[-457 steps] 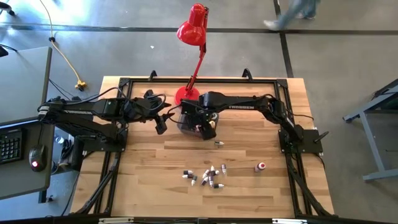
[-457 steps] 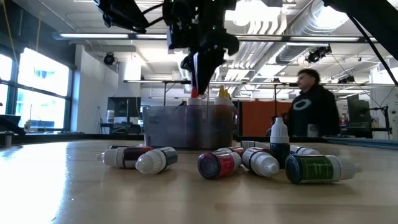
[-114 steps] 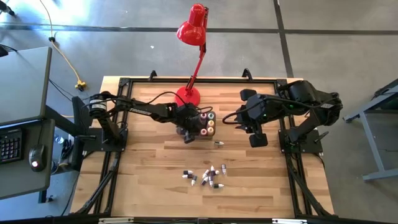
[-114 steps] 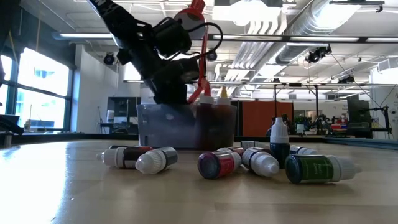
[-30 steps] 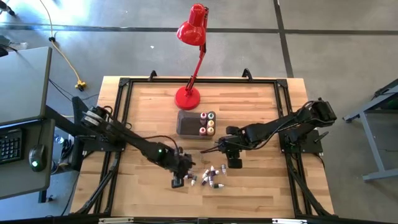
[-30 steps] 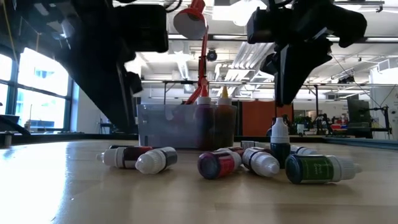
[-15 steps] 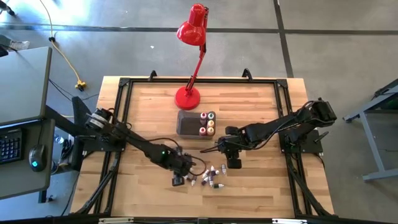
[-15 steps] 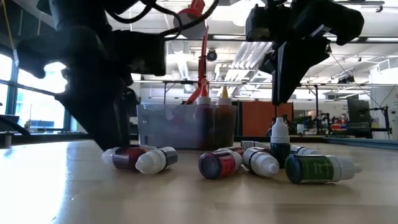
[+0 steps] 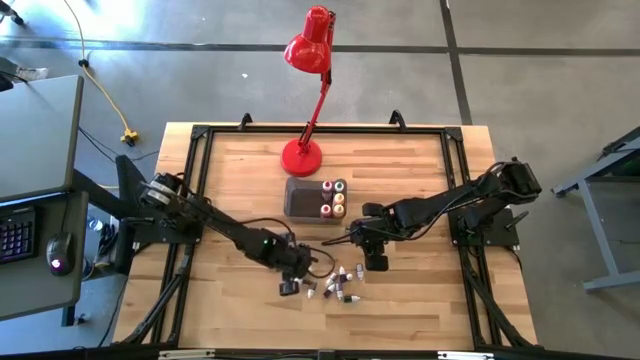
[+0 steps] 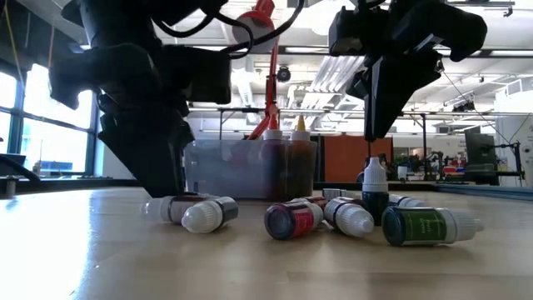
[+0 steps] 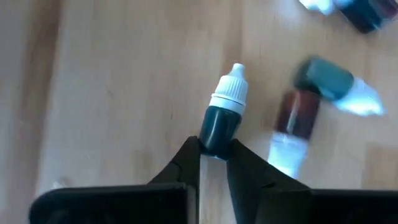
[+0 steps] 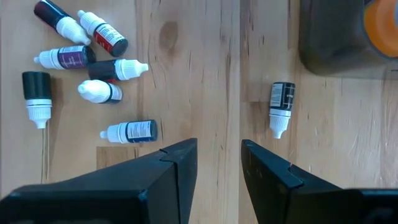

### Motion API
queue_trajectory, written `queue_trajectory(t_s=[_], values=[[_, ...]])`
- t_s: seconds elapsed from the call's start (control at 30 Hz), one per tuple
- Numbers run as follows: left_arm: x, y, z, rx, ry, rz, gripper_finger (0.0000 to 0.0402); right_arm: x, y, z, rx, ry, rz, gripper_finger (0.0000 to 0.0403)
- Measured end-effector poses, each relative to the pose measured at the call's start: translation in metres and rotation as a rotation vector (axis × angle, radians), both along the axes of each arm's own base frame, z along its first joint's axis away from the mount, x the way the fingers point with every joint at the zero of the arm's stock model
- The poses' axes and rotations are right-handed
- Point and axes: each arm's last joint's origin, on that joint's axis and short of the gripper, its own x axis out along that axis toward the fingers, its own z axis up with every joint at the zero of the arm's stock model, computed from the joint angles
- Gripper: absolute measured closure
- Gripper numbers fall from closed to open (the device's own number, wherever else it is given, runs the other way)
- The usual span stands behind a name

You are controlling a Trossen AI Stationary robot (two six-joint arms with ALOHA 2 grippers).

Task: Pick & Place food coloring
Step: Put the top small green food coloring bottle into the black bin

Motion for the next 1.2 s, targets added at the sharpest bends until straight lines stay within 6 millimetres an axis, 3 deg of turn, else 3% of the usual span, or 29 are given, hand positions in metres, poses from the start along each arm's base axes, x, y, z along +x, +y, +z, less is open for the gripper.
queue_trajectory(t_s=[0.13, 0.3, 0.5, 0.6, 0.8, 0.93, 1.07, 1.2], values=[[0.006, 0.002, 0.01, 0.061, -0.047, 0.021, 0.0369, 0.0, 0.0, 0.0, 0.0, 0.0, 0.0, 0.0286], [0.007, 0.007, 0.045, 0.193, -0.012, 0.068, 0.0353, 0.0, 0.0, 0.0, 0.0, 0.001, 0.0, 0.0286], [0.004, 0.03, 0.097, 0.39, 0.121, 0.185, 0.0352, 0.0, 0.0, 0.0, 0.002, 0.002, 0.001, 0.0286], [0.004, 0.047, 0.113, 0.518, 0.15, 0.232, 0.0352, 0.0, 0.0, 0.0, 0.002, 0.002, 0.001, 0.0286], [0.01, 0.1, 0.113, 0.464, 0.247, 0.3, 0.0349, 0.0, 0.0, 0.0, 0.002, 0.004, 0.0, 0.0286], [0.018, 0.129, 0.097, 0.363, 0.323, 0.328, 0.0349, 0.0, 0.0, 0.0, 0.002, 0.004, 0.002, 0.0286], [0.028, 0.143, 0.084, 0.309, 0.335, 0.269, 0.0344, 0.0, 0.0, 0.0, 0.002, 0.001, 0.002, 0.0286], [0.037, 0.146, 0.073, 0.297, 0.336, 0.194, 0.0312, 0.0, 0.0, 0.0, 0.0, 0.0, 0.001, 0.0286]])
